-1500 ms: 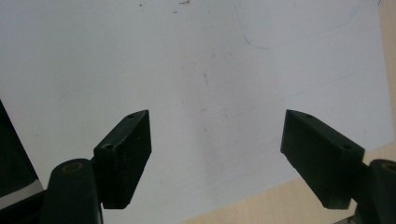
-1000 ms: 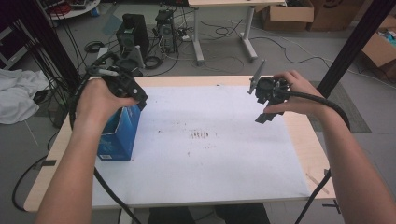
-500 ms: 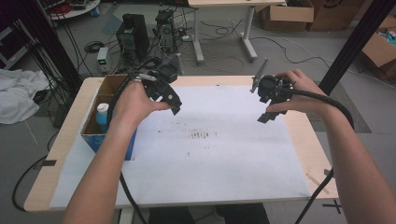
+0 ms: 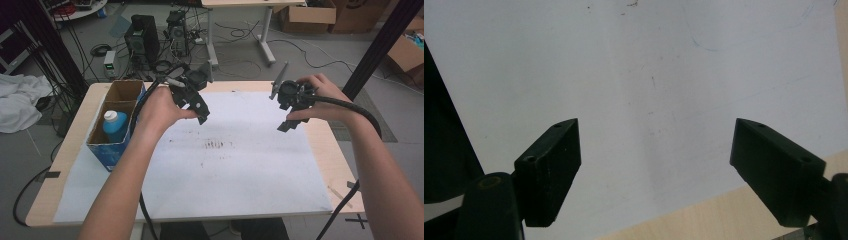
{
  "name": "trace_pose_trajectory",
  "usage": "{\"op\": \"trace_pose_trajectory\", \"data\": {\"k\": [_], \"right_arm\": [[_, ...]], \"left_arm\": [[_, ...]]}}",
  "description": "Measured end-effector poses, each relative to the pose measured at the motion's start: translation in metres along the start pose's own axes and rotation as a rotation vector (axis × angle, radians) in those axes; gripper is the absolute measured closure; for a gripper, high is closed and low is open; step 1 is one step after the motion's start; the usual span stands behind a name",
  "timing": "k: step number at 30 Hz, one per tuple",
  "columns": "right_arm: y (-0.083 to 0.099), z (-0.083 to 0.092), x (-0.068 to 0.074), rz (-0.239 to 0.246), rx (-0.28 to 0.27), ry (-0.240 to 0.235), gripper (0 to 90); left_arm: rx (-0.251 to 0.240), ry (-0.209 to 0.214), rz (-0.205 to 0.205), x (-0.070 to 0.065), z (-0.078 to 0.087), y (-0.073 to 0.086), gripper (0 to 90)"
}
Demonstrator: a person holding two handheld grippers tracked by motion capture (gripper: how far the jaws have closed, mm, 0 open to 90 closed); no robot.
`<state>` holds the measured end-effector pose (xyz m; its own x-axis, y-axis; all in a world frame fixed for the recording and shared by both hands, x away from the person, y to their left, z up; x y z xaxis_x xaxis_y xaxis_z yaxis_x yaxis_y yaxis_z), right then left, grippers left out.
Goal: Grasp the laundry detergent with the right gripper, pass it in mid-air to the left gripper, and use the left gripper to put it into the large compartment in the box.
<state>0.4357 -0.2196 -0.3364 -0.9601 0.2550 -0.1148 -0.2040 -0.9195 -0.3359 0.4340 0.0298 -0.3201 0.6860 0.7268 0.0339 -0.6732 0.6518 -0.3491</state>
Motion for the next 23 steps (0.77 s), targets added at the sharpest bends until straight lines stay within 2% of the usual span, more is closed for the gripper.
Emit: {"op": "trace_pose_trajectory", "data": {"k": [23], "right_arm": [[0.0017, 0.0004, 0.0003, 0.003, 0.002, 0.002, 21.3]], "left_arm": [[0.013, -0.006, -0.026, -0.0066, -0.0031, -0.0034, 16.3]]}}
Point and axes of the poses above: each handheld gripper's, and its own axes: z roughly backward along the jaws, y roughly out of its underside, x roughly to its left, the point moved 10 cm from there along -z, roughly forward along the jaws, and after that the axes turned 9 degrees about -x, right-handed, at the moved point
